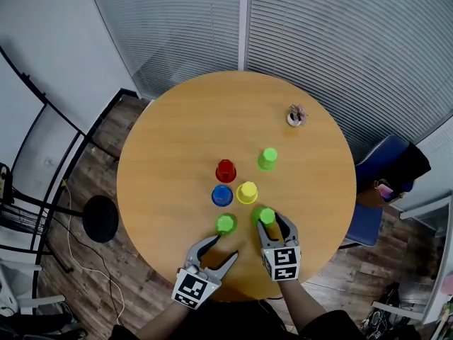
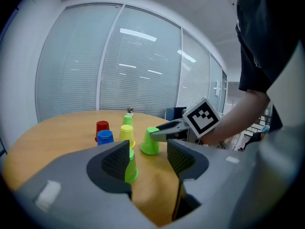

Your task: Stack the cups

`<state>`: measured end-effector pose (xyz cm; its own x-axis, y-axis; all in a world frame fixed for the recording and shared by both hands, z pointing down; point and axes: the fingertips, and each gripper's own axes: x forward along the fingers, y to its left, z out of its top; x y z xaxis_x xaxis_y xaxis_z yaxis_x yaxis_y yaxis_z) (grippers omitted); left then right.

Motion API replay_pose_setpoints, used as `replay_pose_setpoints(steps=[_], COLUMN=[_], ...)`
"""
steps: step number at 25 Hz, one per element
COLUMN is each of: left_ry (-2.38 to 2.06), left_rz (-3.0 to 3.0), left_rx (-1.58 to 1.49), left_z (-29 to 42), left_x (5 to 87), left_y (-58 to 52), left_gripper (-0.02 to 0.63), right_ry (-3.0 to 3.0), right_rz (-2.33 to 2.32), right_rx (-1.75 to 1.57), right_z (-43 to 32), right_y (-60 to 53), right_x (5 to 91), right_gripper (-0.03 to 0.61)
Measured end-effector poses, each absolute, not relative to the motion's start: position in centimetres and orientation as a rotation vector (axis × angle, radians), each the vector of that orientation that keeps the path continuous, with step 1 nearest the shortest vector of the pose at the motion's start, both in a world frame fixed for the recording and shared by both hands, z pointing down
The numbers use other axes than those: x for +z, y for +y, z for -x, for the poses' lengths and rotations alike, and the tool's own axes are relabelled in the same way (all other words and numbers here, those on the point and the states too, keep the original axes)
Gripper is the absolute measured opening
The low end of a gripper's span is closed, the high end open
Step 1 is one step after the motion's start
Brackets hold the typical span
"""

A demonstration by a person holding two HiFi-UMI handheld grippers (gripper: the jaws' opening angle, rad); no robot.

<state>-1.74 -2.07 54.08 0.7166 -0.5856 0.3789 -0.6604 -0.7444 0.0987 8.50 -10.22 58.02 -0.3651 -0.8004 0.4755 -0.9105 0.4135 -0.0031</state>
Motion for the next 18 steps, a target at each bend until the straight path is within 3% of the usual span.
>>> replay_pose_setpoints(steps=[18], left_ry=[-1.053], left_rz=[-2.659], left_rx=[0.454], left_z=[3.5], left_x=[54.2], left_y=[-0.8], left_gripper=[0.233], right_ry=[-2.327], right_rz=[-1.315], right_rx=[0.392], right_z=[-3.5], right_y=[-7.5], right_x=[59.1], right_gripper=[0.212])
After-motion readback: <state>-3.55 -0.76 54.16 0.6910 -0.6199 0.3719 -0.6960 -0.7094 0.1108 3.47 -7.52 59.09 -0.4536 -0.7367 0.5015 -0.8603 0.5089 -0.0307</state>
